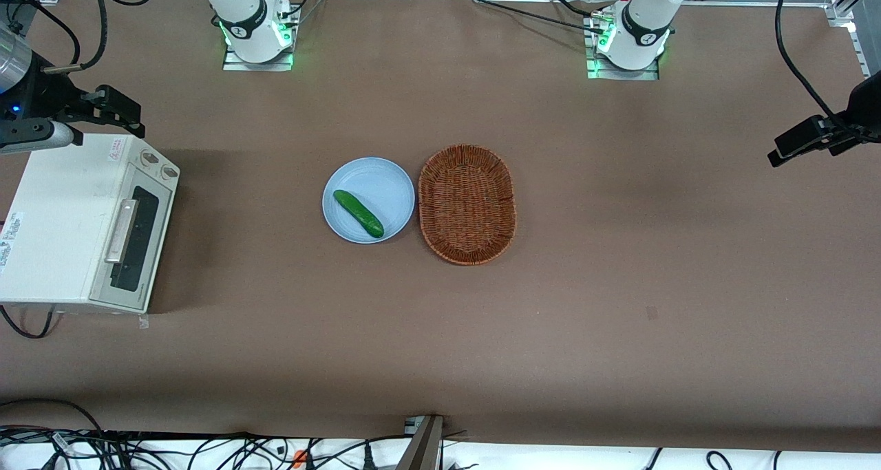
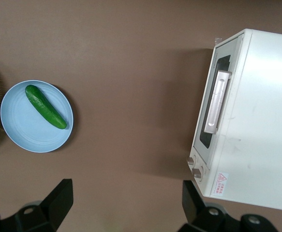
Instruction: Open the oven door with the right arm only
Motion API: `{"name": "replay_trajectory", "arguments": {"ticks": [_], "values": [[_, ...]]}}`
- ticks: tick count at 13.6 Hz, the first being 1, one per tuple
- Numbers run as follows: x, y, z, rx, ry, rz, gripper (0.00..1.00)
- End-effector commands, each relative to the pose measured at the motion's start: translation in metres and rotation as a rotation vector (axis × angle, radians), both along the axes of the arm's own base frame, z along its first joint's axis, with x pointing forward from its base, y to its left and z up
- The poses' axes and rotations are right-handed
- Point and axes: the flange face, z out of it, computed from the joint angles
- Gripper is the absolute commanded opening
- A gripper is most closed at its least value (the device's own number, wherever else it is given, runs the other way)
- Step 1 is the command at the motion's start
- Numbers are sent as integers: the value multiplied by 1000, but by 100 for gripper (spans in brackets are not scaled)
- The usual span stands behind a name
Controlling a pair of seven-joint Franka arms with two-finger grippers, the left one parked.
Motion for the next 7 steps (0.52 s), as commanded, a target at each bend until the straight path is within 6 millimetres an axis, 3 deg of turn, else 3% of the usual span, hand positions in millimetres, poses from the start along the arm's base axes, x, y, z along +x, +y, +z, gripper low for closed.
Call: {"name": "replay_trajectory", "arguments": {"ticks": [1,7], "values": [[-7,2,9,-9,3,-4,100],[-6,1,9,-12,3,5,100]]}}
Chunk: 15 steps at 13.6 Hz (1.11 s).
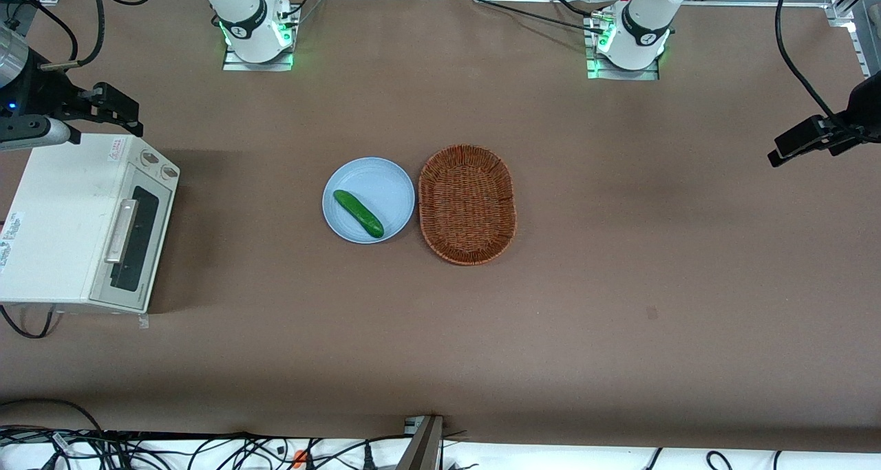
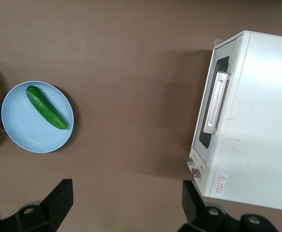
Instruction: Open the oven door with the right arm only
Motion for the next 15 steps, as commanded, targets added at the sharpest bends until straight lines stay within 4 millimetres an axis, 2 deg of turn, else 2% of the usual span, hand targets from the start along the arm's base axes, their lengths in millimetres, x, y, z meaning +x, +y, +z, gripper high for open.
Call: {"name": "replay_trajectory", "arguments": {"ticks": [1,15], "values": [[-6,1,7,-12,6,5,100],[-9,-1,4,-17,27,-3,100]]}}
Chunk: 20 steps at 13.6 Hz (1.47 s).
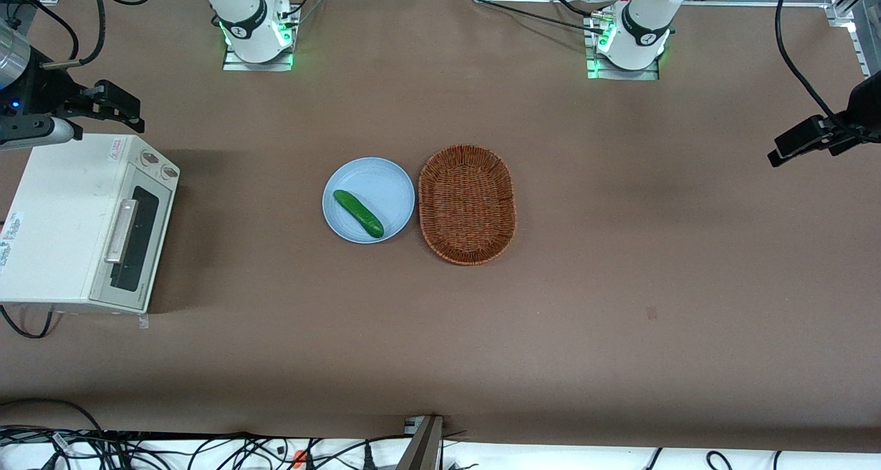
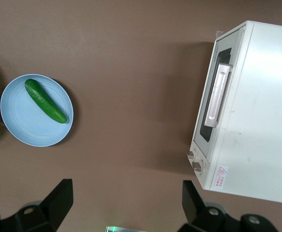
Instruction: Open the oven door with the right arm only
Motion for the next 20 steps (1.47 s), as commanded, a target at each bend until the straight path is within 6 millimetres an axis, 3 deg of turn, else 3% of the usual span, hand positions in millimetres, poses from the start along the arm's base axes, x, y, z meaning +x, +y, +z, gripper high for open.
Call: {"name": "replay_trajectory", "arguments": {"ticks": [1,4,5,8,13,17,20], "values": [[-6,-2,6,-14,3,-3,100],[-3,-5,0,-23,9,-6,98],[2,-8,-8,-27,19,-10,91],[23,-23,-39,-57,41,-38,54],[61,-68,-96,-75,36,-94,0],[90,-99,-154,-99,22,-123,0],[100,-119,-184,-98,27,-151,0]]}}
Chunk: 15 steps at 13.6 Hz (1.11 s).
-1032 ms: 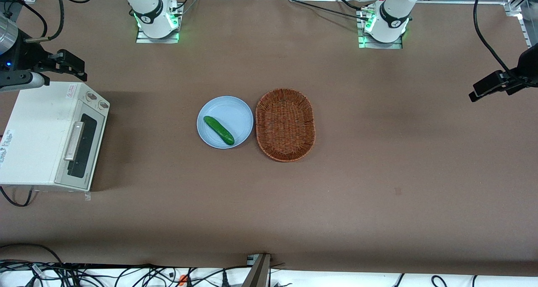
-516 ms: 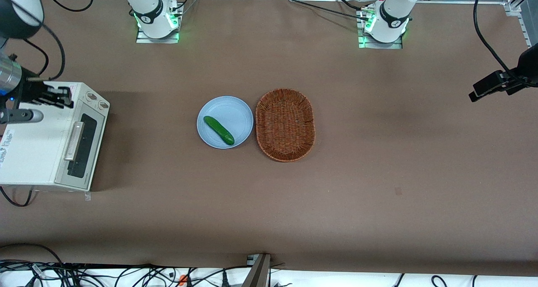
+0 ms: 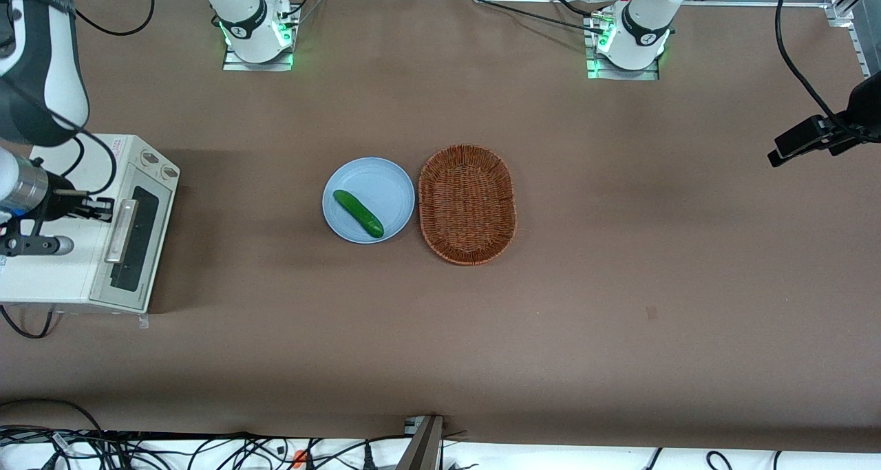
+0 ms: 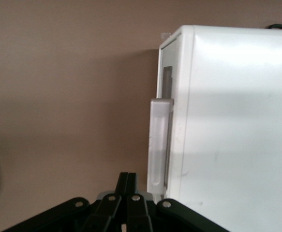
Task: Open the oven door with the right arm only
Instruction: 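Move the right gripper down to the silver handle of the oven door, then hook the right gripper behind the handle and pull the door outward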
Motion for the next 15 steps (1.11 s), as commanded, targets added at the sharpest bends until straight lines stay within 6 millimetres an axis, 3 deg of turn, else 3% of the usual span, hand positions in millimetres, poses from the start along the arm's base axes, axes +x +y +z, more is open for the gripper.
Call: {"name": "replay_trajectory", "arguments": {"ticks": [1,4,7,15], "values": [[6,-16,-14,-6,-5,-17,0],[10,-33,-35,1,-1,-43,0],[14,-33,-51,9,5,-51,0],[18,-34,-69,13,9,-63,0]]}}
